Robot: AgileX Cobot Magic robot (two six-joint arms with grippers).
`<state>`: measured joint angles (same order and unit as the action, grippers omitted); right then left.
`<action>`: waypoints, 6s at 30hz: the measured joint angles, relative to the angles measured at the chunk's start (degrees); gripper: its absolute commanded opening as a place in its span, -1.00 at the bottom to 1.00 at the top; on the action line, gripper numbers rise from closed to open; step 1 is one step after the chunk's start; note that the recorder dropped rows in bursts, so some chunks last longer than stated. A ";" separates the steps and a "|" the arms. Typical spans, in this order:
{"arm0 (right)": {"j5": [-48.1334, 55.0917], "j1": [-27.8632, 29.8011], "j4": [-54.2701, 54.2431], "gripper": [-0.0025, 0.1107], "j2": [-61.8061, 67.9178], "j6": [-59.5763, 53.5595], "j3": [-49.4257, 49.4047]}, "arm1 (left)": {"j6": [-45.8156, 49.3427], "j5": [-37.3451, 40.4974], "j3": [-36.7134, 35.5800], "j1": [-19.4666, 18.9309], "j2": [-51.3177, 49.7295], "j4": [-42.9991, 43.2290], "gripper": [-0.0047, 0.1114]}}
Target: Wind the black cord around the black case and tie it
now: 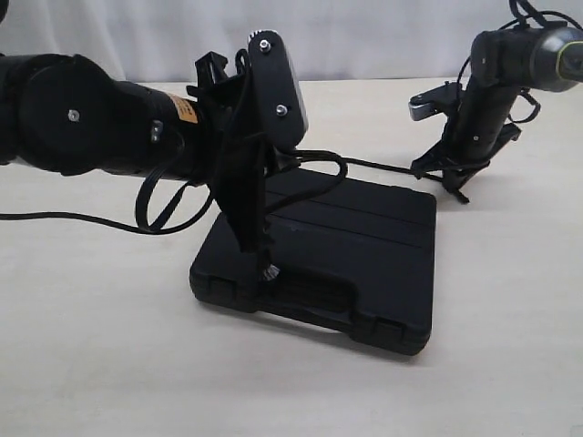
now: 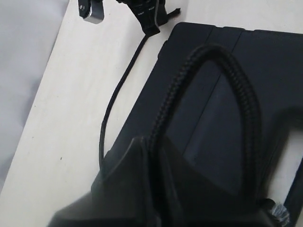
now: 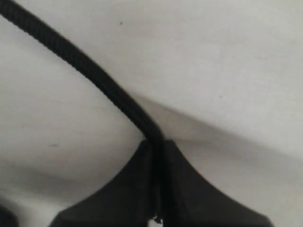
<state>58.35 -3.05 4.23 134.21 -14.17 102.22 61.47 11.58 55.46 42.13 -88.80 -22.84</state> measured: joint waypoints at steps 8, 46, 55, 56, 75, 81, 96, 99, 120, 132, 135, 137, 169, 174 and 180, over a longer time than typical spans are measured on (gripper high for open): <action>4.50 3.72 -37.89 -0.89 -5.32 -12.24 -0.34 | 0.00 -0.66 0.00 0.00 -5.07 -1.28 -0.92; 10.50 4.10 10.22 -0.89 -27.73 13.10 -13.85 | -1.18 -19.35 0.00 0.00 -9.69 -3.17 -0.92; 10.99 4.10 16.67 -0.89 -28.73 16.62 -26.44 | -1.18 -14.02 0.00 0.00 -9.69 -3.17 -0.92; 10.99 4.10 16.67 -0.89 -28.63 16.61 -27.29 | -1.18 -13.74 0.00 0.00 -9.69 -3.17 -0.92; 11.52 3.84 -5.90 -0.89 -31.61 5.65 -35.86 | -1.41 -13.63 0.00 7.70 -9.69 -4.50 -0.92; 11.65 -1.23 -4.23 -0.88 -36.09 6.86 -38.96 | -2.71 -14.32 0.00 11.68 -9.69 -5.90 -0.92; -8.03 -3.42 -49.93 -0.88 -39.39 -7.45 -42.28 | -3.59 -18.28 -1.31 12.28 -9.69 0.89 -0.92; -8.80 -3.05 -51.41 -0.88 -39.39 -7.32 -42.28 | -1.13 -24.25 -3.61 12.44 -9.81 2.57 -0.92; -8.31 -3.05 -54.54 -0.88 -39.39 -9.23 -42.28 | 9.27 -46.80 -4.44 12.44 -20.19 0.64 -0.92; -5.48 -3.05 -54.54 -0.88 -39.39 -11.80 -42.28 | 10.67 -57.45 -4.56 12.44 -25.44 -5.98 -0.92; -5.22 -3.05 -54.54 -0.88 -39.39 -12.90 -42.28 | 10.67 -57.22 -4.35 12.44 -25.44 -5.89 -0.92; -5.00 -3.05 -54.54 -0.79 -39.39 -14.14 -42.28 | 10.67 -55.38 -3.67 12.44 -25.50 -5.60 -0.92; -6.47 -3.05 -11.71 -0.10 -40.74 11.40 -32.74 | 9.35 -45.95 -2.42 12.44 -25.58 -5.98 -0.92; -0.42 -2.82 -0.93 -0.10 -35.09 18.16 -28.18 | 9.35 -45.73 -2.42 12.44 -25.58 -5.98 -0.92; 9.97 -2.94 -8.26 -0.10 -22.27 11.49 -18.77 | 9.35 -45.12 -2.42 12.44 -25.58 -5.98 -0.92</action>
<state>68.31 -5.98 -4.03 111.95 -2.68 83.46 70.82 -33.54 53.04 54.56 -114.38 -28.82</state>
